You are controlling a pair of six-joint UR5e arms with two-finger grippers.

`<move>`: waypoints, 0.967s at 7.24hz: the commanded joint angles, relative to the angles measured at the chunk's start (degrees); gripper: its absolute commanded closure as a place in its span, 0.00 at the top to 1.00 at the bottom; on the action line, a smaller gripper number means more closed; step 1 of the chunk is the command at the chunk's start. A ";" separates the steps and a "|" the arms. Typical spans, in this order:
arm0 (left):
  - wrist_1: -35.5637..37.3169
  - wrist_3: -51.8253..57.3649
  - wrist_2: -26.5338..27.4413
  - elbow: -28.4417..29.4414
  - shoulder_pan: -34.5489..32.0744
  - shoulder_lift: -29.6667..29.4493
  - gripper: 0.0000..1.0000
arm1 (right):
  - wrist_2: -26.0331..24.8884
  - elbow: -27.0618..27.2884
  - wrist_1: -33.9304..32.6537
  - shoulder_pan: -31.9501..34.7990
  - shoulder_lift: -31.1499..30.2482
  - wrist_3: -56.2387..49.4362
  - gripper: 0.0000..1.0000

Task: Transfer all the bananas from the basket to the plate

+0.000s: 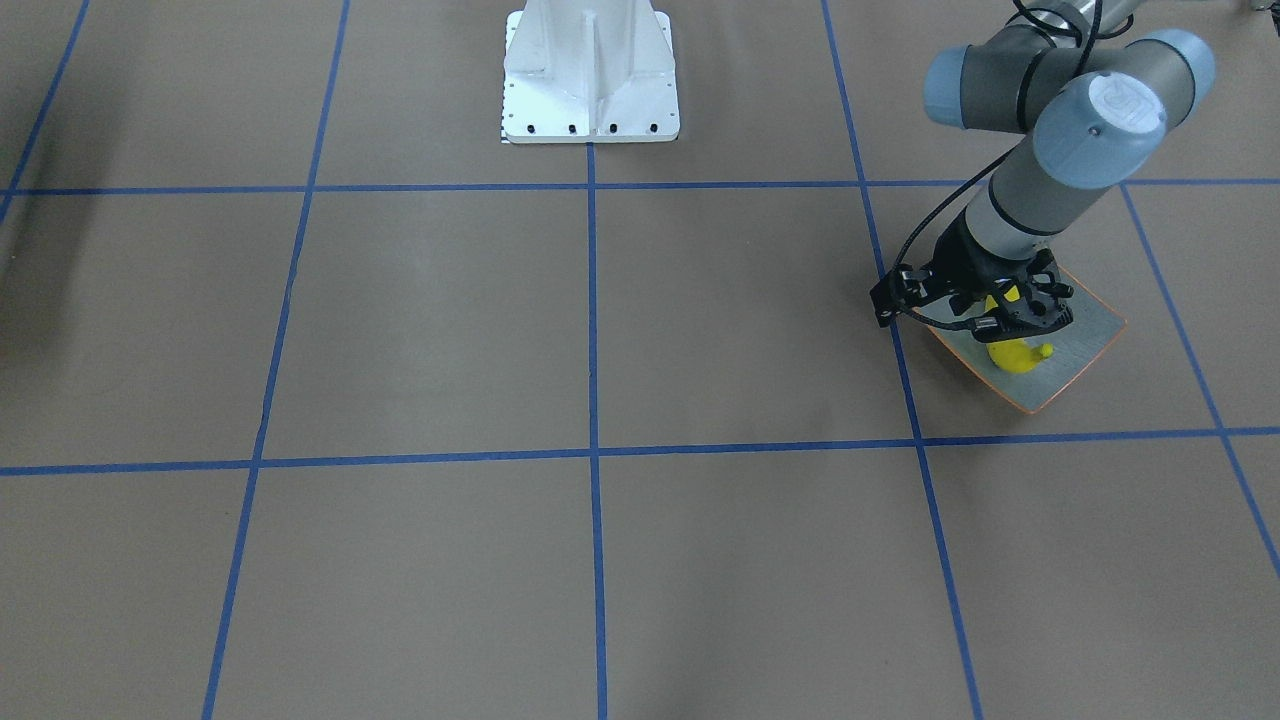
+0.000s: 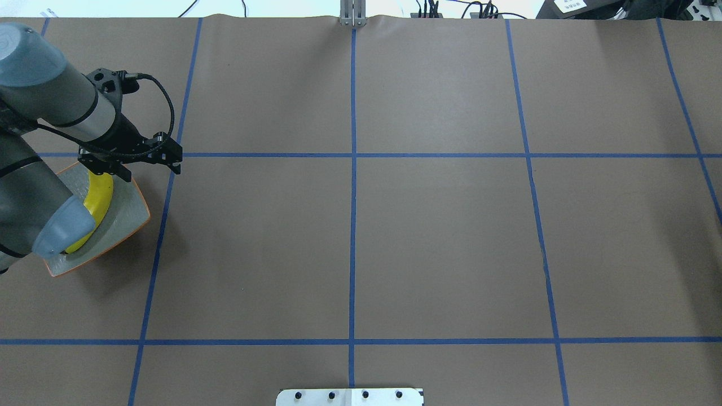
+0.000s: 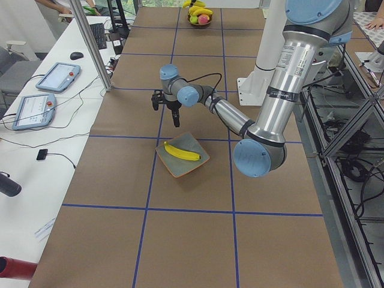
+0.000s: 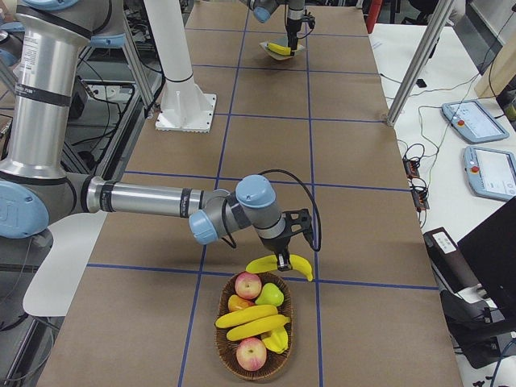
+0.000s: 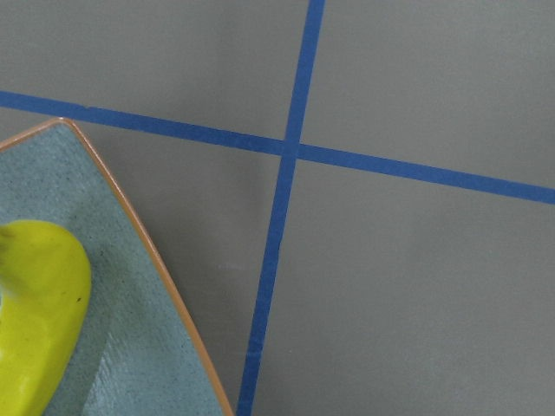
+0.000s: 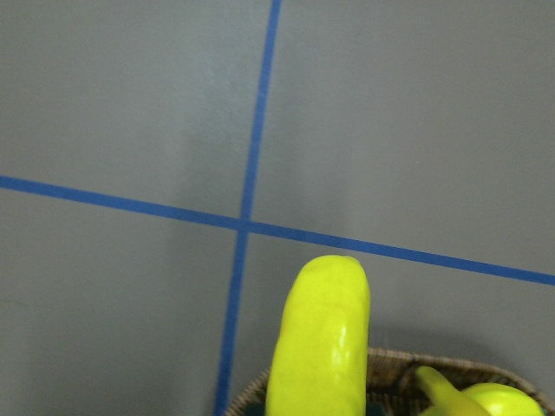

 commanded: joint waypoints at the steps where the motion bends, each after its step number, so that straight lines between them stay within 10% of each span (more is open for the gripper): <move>1: -8.46 -4.01 -0.31 0.91 0.16 -0.37 1.00 | 5.57 1.45 2.09 -6.96 6.18 13.49 0.00; 4: -10.96 -10.17 -0.23 1.53 4.72 -7.02 1.00 | 4.62 5.06 3.86 -21.89 21.19 40.42 0.00; 7: -24.35 -10.64 0.21 2.31 9.56 -10.22 1.00 | -18.52 6.20 3.77 -44.20 34.13 61.58 0.00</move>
